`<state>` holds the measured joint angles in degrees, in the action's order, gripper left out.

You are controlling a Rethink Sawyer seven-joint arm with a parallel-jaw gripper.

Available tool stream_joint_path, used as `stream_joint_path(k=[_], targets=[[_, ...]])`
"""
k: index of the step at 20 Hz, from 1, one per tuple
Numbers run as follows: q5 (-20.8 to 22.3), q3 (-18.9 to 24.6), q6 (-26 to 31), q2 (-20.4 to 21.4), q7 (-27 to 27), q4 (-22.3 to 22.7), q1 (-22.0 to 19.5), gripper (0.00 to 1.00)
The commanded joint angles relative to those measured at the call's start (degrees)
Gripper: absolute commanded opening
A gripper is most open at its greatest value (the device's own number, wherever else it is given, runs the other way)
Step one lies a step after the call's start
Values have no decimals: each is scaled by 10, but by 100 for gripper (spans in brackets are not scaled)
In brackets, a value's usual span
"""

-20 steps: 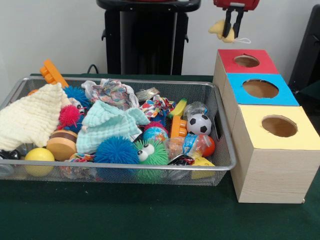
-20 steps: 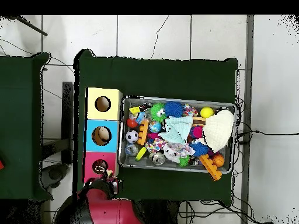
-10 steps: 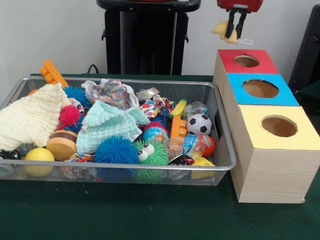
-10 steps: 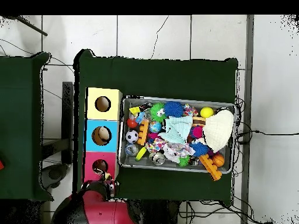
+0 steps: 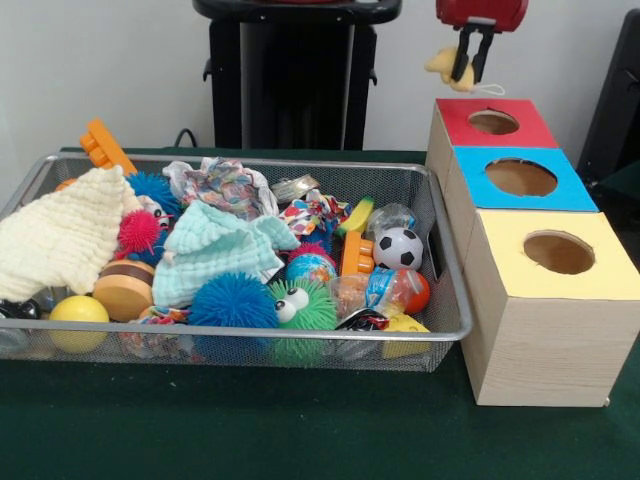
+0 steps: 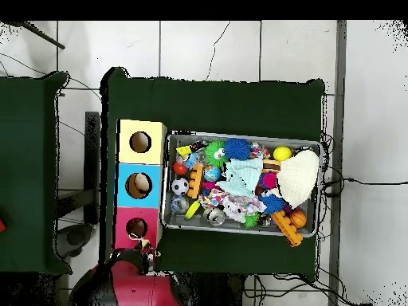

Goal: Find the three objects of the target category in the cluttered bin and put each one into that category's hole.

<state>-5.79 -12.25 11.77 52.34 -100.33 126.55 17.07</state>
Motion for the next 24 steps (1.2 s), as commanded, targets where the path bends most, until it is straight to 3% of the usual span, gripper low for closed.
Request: stream_joint_path(k=[1, 12, 24], targets=[[-43, -4, -44, -23, -167, 11, 12, 0], [-85, -18, -47, -51, -176, -7, 59, 0], [-119, -29, -34, -68, -165, -30, 80, 0]])
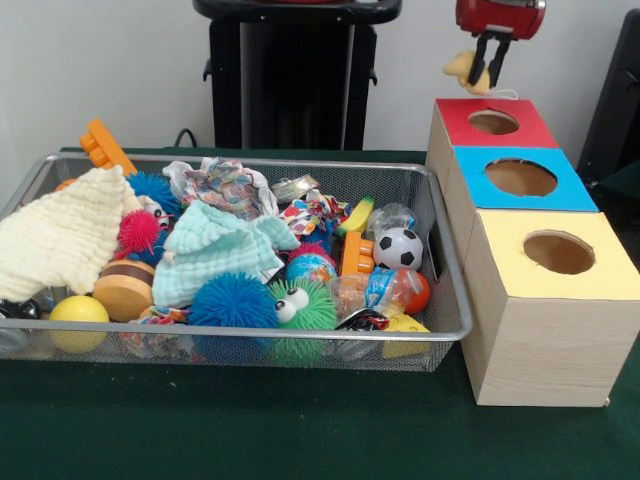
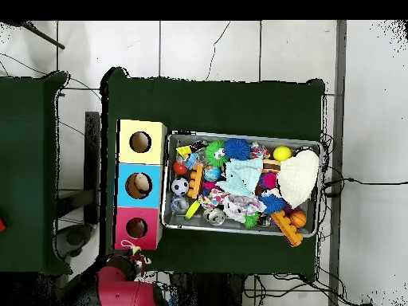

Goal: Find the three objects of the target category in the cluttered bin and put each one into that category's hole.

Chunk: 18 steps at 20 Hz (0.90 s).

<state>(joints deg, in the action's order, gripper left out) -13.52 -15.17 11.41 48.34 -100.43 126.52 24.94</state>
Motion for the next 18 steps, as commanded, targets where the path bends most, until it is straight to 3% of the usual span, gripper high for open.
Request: stream_joint_path(k=[1, 18], targets=[[-45, -1, -29, -30, -163, -32, 4, 0], [-59, -11, -12, -48, -144, -62, 8, 0]])
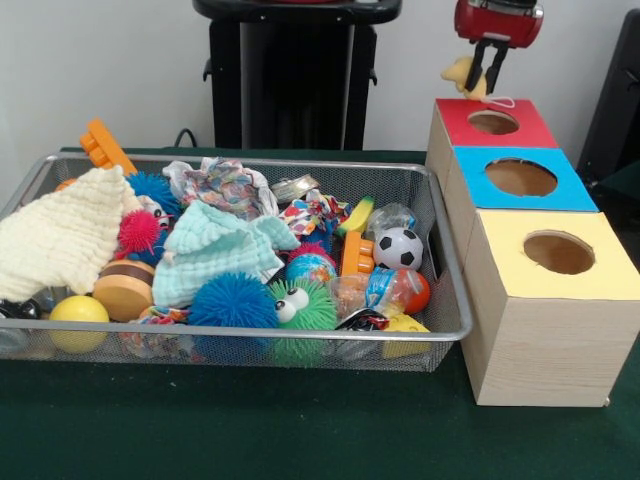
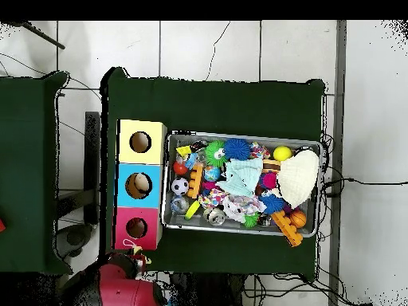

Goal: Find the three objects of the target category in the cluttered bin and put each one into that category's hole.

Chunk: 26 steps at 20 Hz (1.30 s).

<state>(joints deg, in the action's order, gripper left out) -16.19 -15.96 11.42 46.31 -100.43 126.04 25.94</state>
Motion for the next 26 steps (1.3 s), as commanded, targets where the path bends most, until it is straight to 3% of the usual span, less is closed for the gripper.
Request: stream_joint_path(k=[1, 20, 26], targets=[[-34, -3, -13, -29, -144, -57, -2, 0], [-49, -17, 6, -40, -142, -76, 14, 0], [-59, -27, 32, -57, -150, -111, 29, 0]])
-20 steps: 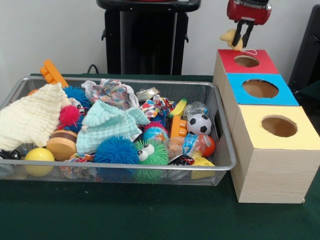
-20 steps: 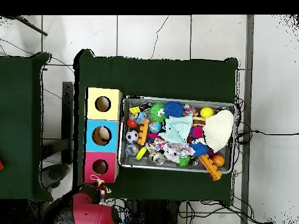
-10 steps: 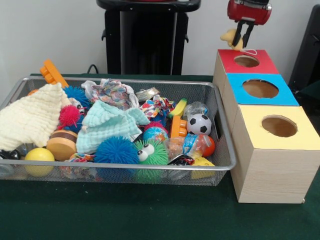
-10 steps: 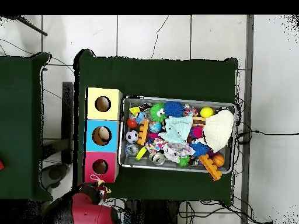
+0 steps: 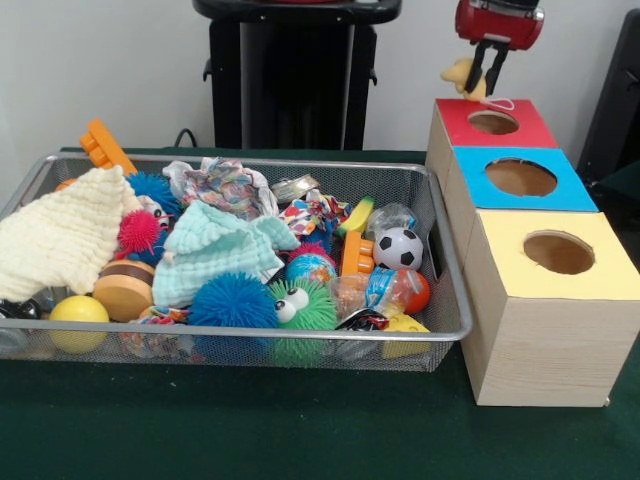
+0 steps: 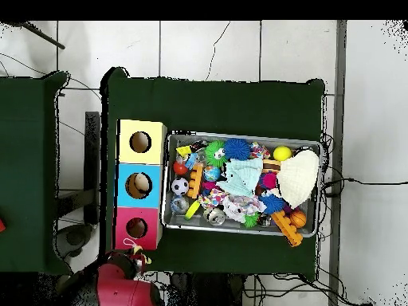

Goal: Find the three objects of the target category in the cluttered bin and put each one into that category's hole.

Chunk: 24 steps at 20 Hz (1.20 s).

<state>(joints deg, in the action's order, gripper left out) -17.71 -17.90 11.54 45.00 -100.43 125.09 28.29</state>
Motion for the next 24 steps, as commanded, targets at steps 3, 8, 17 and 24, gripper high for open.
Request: stream_joint_path(k=[3, 8, 17, 24], targets=[[-48, -10, 37, -50, -152, -112, 9, 0], [-47, -9, 41, -49, -148, -116, 7, 0], [-46, -10, 50, -54, -148, -129, 4, 0], [-43, -2, 54, -46, -137, -128, -9, 0]])
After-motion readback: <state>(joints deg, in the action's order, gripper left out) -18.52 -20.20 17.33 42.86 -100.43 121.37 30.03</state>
